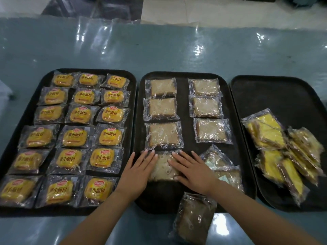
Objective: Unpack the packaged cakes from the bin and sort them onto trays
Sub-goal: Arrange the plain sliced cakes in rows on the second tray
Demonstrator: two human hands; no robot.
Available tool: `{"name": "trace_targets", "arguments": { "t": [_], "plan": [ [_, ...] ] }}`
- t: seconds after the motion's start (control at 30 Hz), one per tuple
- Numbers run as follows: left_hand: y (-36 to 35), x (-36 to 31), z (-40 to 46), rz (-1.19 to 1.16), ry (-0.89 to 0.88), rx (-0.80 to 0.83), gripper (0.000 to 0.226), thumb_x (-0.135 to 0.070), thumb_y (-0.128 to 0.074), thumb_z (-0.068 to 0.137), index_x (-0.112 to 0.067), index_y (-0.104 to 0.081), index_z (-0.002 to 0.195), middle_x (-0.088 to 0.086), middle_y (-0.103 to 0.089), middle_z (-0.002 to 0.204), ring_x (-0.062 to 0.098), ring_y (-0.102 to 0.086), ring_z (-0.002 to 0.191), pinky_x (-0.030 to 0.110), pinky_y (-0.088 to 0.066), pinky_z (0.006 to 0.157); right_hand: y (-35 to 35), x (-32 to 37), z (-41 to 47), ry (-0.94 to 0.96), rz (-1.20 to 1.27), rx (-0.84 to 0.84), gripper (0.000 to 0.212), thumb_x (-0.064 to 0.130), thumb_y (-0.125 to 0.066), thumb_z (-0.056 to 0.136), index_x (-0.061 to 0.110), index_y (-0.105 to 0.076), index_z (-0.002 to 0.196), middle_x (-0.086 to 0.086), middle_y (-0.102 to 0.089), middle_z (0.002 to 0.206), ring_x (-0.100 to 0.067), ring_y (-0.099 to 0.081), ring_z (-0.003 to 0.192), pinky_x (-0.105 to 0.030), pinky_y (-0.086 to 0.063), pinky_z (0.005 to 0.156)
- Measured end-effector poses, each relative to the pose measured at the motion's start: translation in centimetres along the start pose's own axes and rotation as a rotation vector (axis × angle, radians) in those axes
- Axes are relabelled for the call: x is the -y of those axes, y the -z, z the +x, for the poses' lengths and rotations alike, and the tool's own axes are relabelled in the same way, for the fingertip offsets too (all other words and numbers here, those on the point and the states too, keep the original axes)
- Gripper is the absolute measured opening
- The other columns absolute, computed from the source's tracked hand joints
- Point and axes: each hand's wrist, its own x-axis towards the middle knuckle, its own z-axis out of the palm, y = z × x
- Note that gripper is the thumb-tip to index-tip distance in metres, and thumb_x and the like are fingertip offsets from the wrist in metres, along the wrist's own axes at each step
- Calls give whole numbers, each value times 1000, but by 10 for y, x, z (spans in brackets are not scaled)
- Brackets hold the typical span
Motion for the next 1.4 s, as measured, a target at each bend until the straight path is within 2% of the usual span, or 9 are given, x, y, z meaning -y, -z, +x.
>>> {"name": "trace_targets", "arguments": {
  "t": [0.17, 0.33, 0.4, 0.5, 0.57, 0.67, 0.83, 1.0, 1.4],
  "plan": [
    [-2, -2, 0, -11, 15, -18, 60, -18, -36, 84, -17, -37, 145, 2, -39, 149, 21, -30, 139, 49, -12, 111, -2, 2, 0, -15, -19, -5, 56, 54, -30, 94, 32, -37, 144, 4, -39, 150, -21, -40, 136, -50, -34, 106],
    [20, -11, 7, -17, 63, 58, 72, -8, -37, 95, -22, 6, 151, -10, 16, 152, 15, 16, 144, 45, 12, 115, 6, -13, -14, -71, -31, -58, 59, 54, -28, 96, 30, -25, 149, -1, -26, 156, -23, -21, 143, -45, -17, 113],
    [27, -15, 5, -48, 57, 31, 68, -10, -36, 97, -22, 2, 152, -7, 12, 155, 14, 15, 144, 42, 12, 115, 10, -29, -34, -170, -13, -71, 59, 55, -22, 97, 30, -17, 151, 1, -14, 158, -22, -9, 146, -44, -11, 117],
    [21, -28, -2, -103, 1, -50, 50, -31, -24, 102, -21, -18, 151, -3, -9, 157, 12, 6, 141, 37, 4, 114, 13, -48, -74, -297, 42, -87, 58, 57, -16, 98, 29, -27, 148, -1, -24, 155, -23, -20, 144, -43, -20, 116],
    [17, -45, -7, -120, -79, -44, 64, -52, -4, 97, -22, -26, 149, -3, -20, 156, 13, 1, 141, 38, 3, 113, 11, -57, -100, -368, 75, -50, 66, 65, -7, 95, 31, -25, 149, 2, -21, 156, -21, -18, 145, -43, -21, 116],
    [6, -68, -16, -129, -136, 61, 91, -67, 20, 79, -23, -15, 151, -8, -1, 156, 13, 10, 144, 37, 16, 112, 0, -63, -129, -449, 129, -4, 79, 80, 11, 78, 41, -2, 145, 12, 2, 155, -14, 3, 146, -40, -8, 118],
    [-5, -88, -30, -8, -136, 58, 72, -68, -23, 94, -19, -42, 143, 6, -35, 150, 24, -27, 141, 47, -17, 106, -5, -48, -135, -539, 142, 57, 83, 74, 5, 71, 38, 9, 146, 11, 12, 155, -11, 13, 145, -33, 0, 116],
    [-13, -93, -34, 27, -150, 62, 72, -69, -20, 93, -22, -30, 147, 8, -32, 151, 22, -17, 143, 51, -18, 105, -5, -40, -138, -526, 125, 70, 88, 70, 6, 72, 34, -1, 152, 6, 5, 160, -12, 13, 145, -38, -1, 117],
    [-9, -93, -35, 33, -165, -59, 47, -54, -33, 89, -27, -63, 112, 0, -44, 145, 14, -21, 141, 44, -15, 108, 4, -33, -132, -503, 111, 116, 93, 70, 11, 66, 33, 6, 151, 5, 7, 161, -16, 10, 147, -35, 3, 117]
  ]
}}
